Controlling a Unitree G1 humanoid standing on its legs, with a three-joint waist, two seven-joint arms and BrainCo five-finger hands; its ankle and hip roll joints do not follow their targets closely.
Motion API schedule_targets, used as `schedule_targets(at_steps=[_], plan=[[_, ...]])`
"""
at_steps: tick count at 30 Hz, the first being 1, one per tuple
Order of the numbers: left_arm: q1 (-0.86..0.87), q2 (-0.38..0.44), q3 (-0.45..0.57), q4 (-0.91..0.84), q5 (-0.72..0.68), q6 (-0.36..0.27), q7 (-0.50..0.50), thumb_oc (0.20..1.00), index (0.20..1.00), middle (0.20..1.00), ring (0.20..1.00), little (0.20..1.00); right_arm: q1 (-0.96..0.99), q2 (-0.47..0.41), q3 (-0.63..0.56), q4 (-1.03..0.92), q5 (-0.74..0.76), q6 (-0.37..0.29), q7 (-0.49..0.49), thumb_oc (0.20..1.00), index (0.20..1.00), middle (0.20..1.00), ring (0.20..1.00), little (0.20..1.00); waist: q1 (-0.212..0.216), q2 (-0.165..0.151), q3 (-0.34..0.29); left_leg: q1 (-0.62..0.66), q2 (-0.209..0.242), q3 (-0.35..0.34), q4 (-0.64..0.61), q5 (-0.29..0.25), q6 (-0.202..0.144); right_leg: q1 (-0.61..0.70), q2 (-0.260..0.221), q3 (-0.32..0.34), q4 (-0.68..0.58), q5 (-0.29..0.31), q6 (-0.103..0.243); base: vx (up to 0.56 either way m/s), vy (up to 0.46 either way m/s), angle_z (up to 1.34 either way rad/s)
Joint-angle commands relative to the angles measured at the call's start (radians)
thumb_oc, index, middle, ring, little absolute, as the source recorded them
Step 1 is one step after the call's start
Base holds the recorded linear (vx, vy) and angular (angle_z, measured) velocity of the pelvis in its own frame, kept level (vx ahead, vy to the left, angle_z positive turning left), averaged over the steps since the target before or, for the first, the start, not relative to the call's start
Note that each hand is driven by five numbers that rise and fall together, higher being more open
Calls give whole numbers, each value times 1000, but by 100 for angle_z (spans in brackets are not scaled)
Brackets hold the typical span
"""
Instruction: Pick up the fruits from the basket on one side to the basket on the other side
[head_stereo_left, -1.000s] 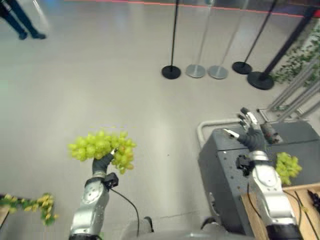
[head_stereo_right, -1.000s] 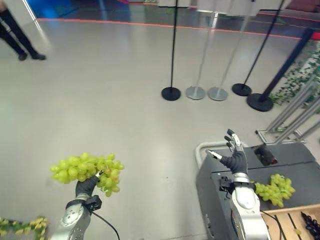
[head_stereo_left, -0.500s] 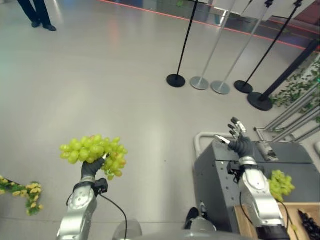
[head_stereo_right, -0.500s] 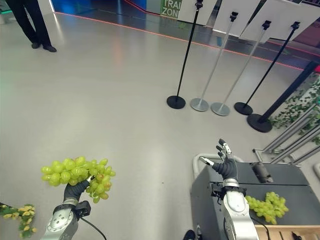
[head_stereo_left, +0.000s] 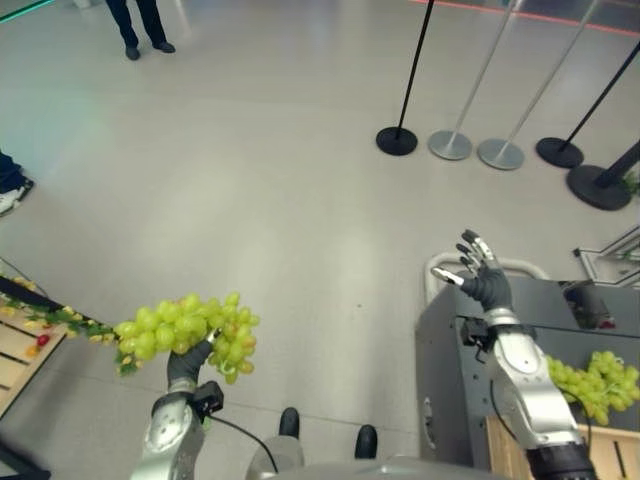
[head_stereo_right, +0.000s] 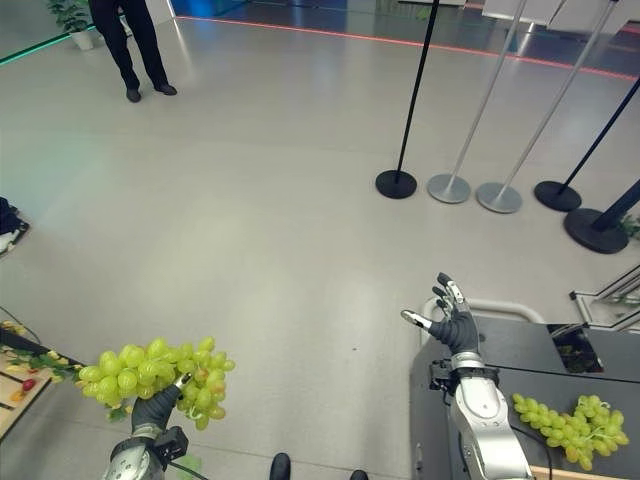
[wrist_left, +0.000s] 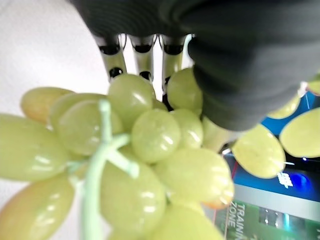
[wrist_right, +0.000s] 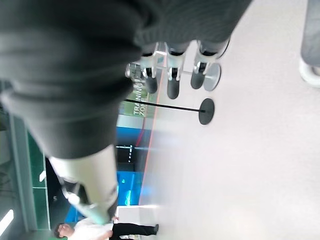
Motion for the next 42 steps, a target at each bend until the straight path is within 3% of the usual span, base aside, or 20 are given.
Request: schedule_targets(at_steps=[1, 3, 5, 6, 7, 9, 11, 12, 16, 18, 19, 21, 23, 27, 29, 30, 31, 35, 40, 42], plan=[[-54, 41, 28, -98, -27, -87, -16, 200, 200, 200, 200, 200, -43, 4, -48, -83, -4, -59, -9, 1000, 1000, 1000, 1000, 1000, -12, -55, -22, -9, 27, -12, 92, -94, -12, -40, -145, -35, 64, -79, 146, -134, 49, 40], [-53, 41, 28, -99, -27, -87, -16, 200, 200, 200, 200, 200, -43, 4, -48, -83, -4, -59, -9, 1000, 1000, 1000, 1000, 1000, -16, -55, -24, -16, 26, -16, 95, -91, -12, -43, -145, -39, 63, -76, 146, -125, 62, 15], [-46, 35, 44, -102, -42, -85, -17, 200, 200, 200, 200, 200, -42, 8, -55, -73, 1, -57, -13, 1000, 1000, 1000, 1000, 1000, -22, -51, -46, 59, 110, -35, 113, -122, -42, -61, -188, -79, 60, -57, 157, -205, 176, 26], [-45, 35, 43, -103, -42, -84, -17, 200, 200, 200, 200, 200, -41, 7, -54, -72, 2, -57, -13, 1000, 1000, 1000, 1000, 1000, -25, -49, -45, 61, 113, -38, 112, -122, -44, -57, -185, -82, 59, -57, 156, -246, 296, 30], [-48, 30, 54, -97, -46, -81, -15, 200, 200, 200, 200, 200, -39, 7, -62, -72, 3, -56, -13, 1000, 1000, 1000, 1000, 1000, -31, -40, -59, 99, 172, -30, 104, -105, -65, -73, -214, -115, 63, -39, 170, -190, 258, 31], [-44, 30, 53, -94, -47, -79, -17, 200, 200, 200, 200, 200, -31, 5, -66, -72, 4, -54, -12, 1000, 1000, 1000, 1000, 1000, -37, -33, -64, 117, 190, -21, 88, -98, -74, -77, -221, -134, 68, -34, 175, -151, 216, 63], [-57, 30, 52, -86, -38, -78, -16, 200, 200, 200, 200, 200, -29, 8, -73, -73, 2, -59, -15, 1000, 1000, 1000, 1000, 1000, -43, -30, -69, 129, 211, 14, 78, -89, -80, -80, -238, -163, 71, -22, 182, -134, 218, 85], [-76, 39, 38, -70, -30, -74, -20, 200, 200, 200, 200, 200, -17, 9, -85, -72, 3, -57, -22, 1000, 1000, 1000, 1000, 1000, -53, -35, -82, 129, 223, 89, 72, -96, -88, -80, -283, -221, 81, 0, 198, -154, 346, 102], [-92, 71, 25, -74, 35, -62, -33, 200, 200, 200, 200, 200, 36, 58, -101, -86, 9, -53, -5, 1000, 1000, 1000, 1000, 1000, -38, -65, -89, 152, 181, 145, 8, -144, -77, -62, -373, -308, 120, 64, 258, -167, 448, 147], [-101, 89, 22, -77, 71, -54, -35, 200, 200, 200, 200, 200, 42, 79, -98, -81, 4, -53, -2, 1000, 1000, 1000, 1000, 1000, -30, -87, -87, 163, 160, 130, -37, -140, -65, -73, -399, -301, 162, 81, 277, -106, 420, 80], [-103, 127, 25, -92, 112, -55, -27, 200, 200, 200, 200, 200, 42, 101, -78, -66, 12, -48, 1, 1000, 1000, 1000, 1000, 1000, -30, -117, -65, 169, 126, 105, -65, -145, -37, -109, -444, -259, 241, 157, 295, -75, 377, 96], [-100, 141, 33, -98, 143, -59, -10, 200, 200, 200, 200, 200, 32, 116, -55, -56, 13, -49, 0, 1000, 1000, 1000, 1000, 1000, -23, -127, -54, 169, 117, 110, -66, -149, -29, -135, -463, -235, 263, 216, 309, -92, 286, 88], [-120, 160, 18, -95, 141, -55, 1, 200, 200, 200, 200, 200, 22, 128, -29, -55, 7, -43, 5, 1000, 1000, 1000, 1000, 1000, -28, -120, -42, 151, 95, 60, -66, -129, 1, -163, -411, -94, 363, 172, 293, -96, 391, 51], [-145, 170, -1, -92, 133, -58, 7, 200, 200, 200, 200, 200, 12, 126, -16, -54, 32, -48, 22, 1000, 1000, 1000, 1000, 1000, -35, -110, -34, 129, 53, -29, -66, -107, 46, -212, -171, -22, 512, -19, 247, -38, 351, 62], [-156, 155, -20, -73, 120, -54, -2, 200, 200, 200, 200, 200, 28, 116, -21, -55, 48, -56, 34, 1000, 1000, 1000, 1000, 1000, -55, -121, -40, 108, -3, -119, -66, -90, 59, -226, -11, 45, 436, -133, 183, 82, 216, 59], [-156, 155, -20, -73, 120, -54, -2, 200, 200, 200, 200, 200, 28, 116, -21, -55, 48, -56, 35, 1000, 1000, 1000, 1000, 1000, -58, -120, -41, 104, -2, -122, -66, -84, 59, -225, -10, 41, 427, -124, 182, 150, 189, 104], [-150, 143, -17, -67, 117, -56, -2, 200, 200, 200, 200, 200, 36, 102, -20, -57, 45, -56, 40, 1000, 1000, 1000, 1000, 1000, -54, -126, -48, 95, -50, -158, -66, -79, 67, -207, 26, 67, 344, -130, 142, 63, 83, 99], [-125, 120, -18, -60, 100, -55, -5, 200, 200, 200, 200, 200, 44, 91, 4, -61, 47, -61, 56, 1000, 1000, 1000, 1000, 1000, -42, -116, -57, 100, -94, -201, -66, -68, 79, -149, 37, 84, 270, -134, 111, 81, 74, 97], [-98, 73, -3, -72, 6, -82, 15, 200, 200, 200, 200, 200, -30, 45, 56, -54, 19, -53, 52, 1000, 1000, 1000, 1000, 1000, -4, -60, -53, 61, -146, -190, -31, -63, 79, -49, -14, 83, 61, -86, 118, 22, 74, 16], [-119, 50, -10, -63, -30, -97, 34, 200, 200, 200, 200, 200, -56, 12, 60, -41, 1, -47, 38, 1000, 1000, 1000, 1000, 1000, 15, -24, -23, -24, -215, -161, 90, -78, 64, -36, -68, 43, 45, -74, 121, -138, 153, 10]])
